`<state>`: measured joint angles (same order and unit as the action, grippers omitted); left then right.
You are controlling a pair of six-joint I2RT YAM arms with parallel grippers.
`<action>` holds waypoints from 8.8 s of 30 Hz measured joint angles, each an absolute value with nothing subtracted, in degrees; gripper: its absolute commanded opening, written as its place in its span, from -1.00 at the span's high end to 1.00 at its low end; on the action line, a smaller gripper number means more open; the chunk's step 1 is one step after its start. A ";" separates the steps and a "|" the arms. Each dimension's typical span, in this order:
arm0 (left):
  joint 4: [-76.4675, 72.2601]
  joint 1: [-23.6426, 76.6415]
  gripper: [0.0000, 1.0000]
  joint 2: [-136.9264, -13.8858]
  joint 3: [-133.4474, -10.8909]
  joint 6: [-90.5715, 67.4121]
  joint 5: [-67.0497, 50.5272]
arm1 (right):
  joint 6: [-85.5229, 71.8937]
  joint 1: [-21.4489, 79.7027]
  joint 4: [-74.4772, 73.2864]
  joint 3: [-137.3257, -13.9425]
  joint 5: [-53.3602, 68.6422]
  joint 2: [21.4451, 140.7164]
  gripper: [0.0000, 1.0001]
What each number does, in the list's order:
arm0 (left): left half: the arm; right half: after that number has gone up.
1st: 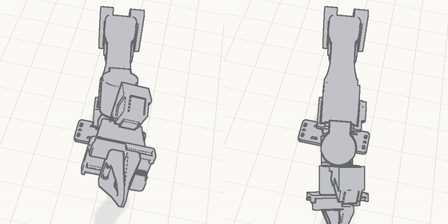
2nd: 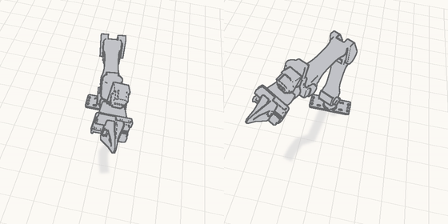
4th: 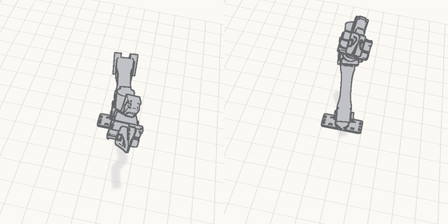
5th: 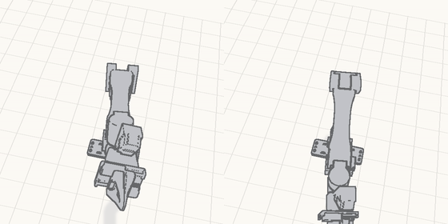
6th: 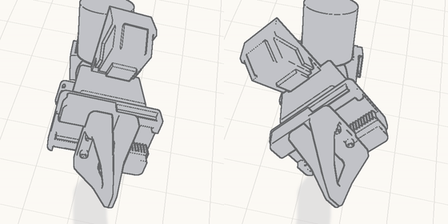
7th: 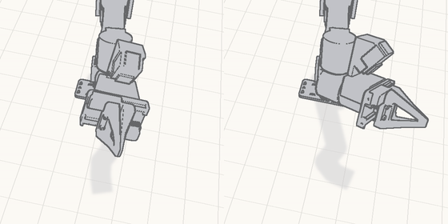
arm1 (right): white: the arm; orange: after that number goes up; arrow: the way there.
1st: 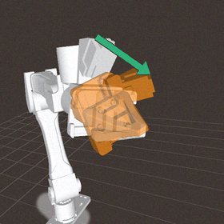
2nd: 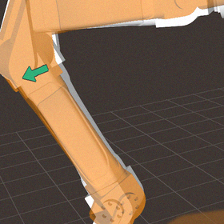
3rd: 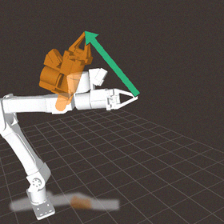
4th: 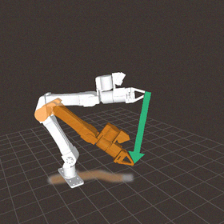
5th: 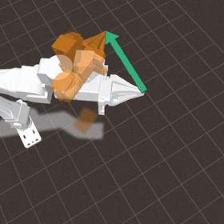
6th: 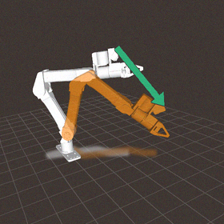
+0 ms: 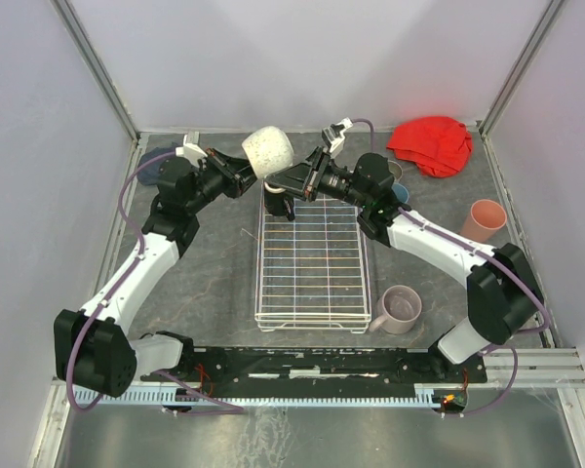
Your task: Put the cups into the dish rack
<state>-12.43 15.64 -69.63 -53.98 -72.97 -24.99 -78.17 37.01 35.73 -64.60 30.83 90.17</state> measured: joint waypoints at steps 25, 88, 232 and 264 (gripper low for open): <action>-0.47 14.46 -0.13 -67.18 -51.83 -62.24 -20.47 | -43.97 29.28 -12.99 -67.66 18.92 79.99 0.99; -0.14 7.18 -0.13 -80.66 -59.31 -51.29 -25.65 | -15.16 35.33 -9.23 -74.65 -4.99 107.63 0.32; -39.24 25.23 0.18 -98.96 -66.74 -90.39 -38.87 | -78.15 14.85 20.03 -58.35 27.77 75.18 0.99; 12.67 36.14 0.94 -96.47 -87.50 -38.39 -18.04 | -38.59 14.52 -24.69 -65.06 12.16 61.10 -0.34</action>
<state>12.67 36.14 -96.47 -87.50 -38.39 -18.04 -38.59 14.52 -24.69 -65.06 12.16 61.10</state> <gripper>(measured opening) 0.664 0.670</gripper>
